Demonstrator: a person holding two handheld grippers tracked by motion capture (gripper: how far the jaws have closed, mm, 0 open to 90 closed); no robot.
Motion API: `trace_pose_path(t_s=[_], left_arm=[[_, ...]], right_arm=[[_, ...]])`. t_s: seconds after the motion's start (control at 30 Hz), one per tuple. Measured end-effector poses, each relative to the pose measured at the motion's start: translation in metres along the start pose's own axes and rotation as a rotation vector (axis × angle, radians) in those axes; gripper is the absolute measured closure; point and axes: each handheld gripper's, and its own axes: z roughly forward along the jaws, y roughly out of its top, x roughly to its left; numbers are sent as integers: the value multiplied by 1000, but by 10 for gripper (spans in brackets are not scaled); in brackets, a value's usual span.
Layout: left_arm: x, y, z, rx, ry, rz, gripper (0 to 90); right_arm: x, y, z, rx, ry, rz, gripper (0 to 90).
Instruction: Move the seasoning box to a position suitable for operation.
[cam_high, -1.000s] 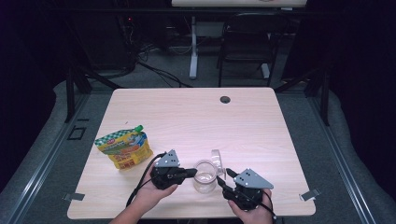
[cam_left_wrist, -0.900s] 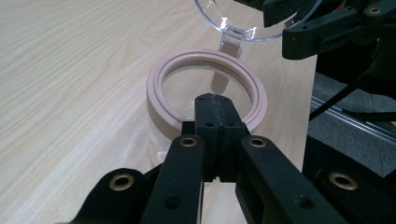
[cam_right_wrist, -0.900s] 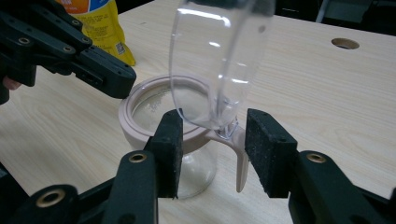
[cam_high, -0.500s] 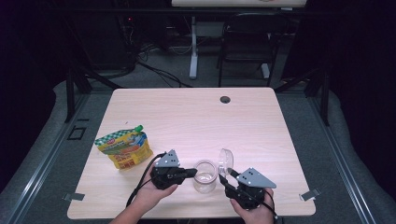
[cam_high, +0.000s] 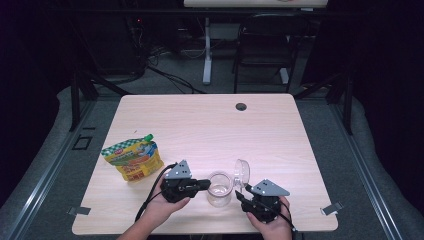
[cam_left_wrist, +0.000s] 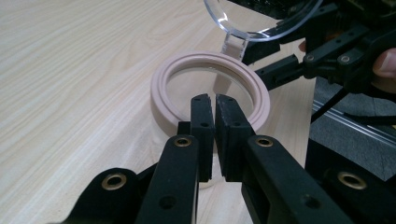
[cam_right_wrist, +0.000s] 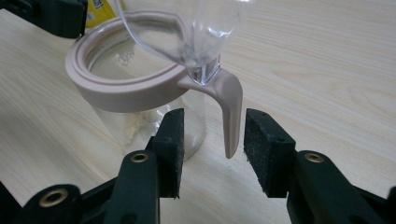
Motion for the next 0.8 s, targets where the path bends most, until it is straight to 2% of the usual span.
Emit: trace_pose_path(t_s=[0.23,0.6,0.8], left_arm=[[4,-1,-10,-18,26,-15,830],[11,-10,-27,-35,72,-47,778],[10,-14,-34,-34,92,-50,775]], right_arm=[[-4,-3,8,8,5,2,594],[-12,1,18,-1,52,29,606],[-15,4,23,7,49,27,704]])
